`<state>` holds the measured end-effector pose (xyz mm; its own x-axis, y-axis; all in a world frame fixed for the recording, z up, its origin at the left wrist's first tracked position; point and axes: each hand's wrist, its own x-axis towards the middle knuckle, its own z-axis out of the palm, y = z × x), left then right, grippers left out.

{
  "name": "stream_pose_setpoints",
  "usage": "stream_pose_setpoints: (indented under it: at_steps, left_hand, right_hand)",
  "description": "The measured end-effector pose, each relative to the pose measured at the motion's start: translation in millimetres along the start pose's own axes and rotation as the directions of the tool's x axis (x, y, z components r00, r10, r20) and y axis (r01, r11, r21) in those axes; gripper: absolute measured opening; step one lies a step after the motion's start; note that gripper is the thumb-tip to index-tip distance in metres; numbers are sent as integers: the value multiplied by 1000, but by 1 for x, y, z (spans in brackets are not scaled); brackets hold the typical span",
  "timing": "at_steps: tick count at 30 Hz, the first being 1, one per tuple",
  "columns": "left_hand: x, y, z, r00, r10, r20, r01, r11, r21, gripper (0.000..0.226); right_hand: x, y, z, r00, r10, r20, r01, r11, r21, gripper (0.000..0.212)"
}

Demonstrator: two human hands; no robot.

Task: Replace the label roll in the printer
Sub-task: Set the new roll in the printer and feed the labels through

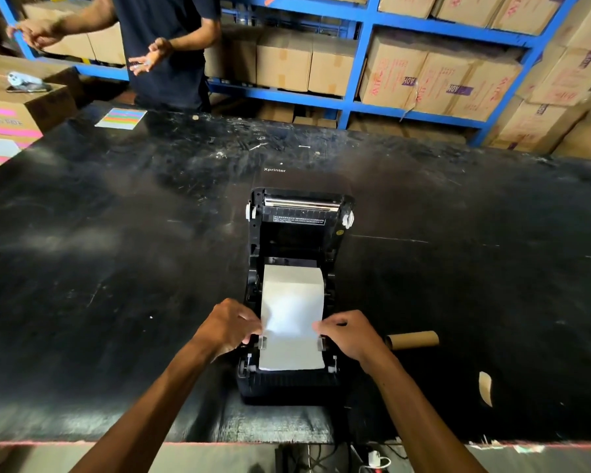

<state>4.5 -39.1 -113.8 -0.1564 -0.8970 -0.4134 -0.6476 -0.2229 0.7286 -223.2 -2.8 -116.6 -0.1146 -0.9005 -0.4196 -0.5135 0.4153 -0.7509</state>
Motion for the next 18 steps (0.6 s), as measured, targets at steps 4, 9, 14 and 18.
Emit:
stream_pose_setpoints:
  at_steps: [4, 9, 14, 18]
  left_hand:
    - [-2, -1, 1, 1000, 10, 21, -10, 1000, 2, 15]
    - [-1, -1, 6, 999, 9, -51, -5, 998, 70, 12]
    - [1, -2, 10, 995, 30, -92, -22, 996, 90, 13]
    - [1, -5, 11, 993, 61, -103, -50, 993, 108, 15]
  right_hand:
    - [-2, 4, 4, 999, -36, -3, 36, 999, 6, 18]
    - [-11, 5, 6, 965, -193, -175, 148, 959, -240, 15]
    - [-34, 19, 11, 885, -461, -69, 394, 820, -414, 35]
    - [-40, 31, 16, 836, -523, 163, 536, 720, -440, 40]
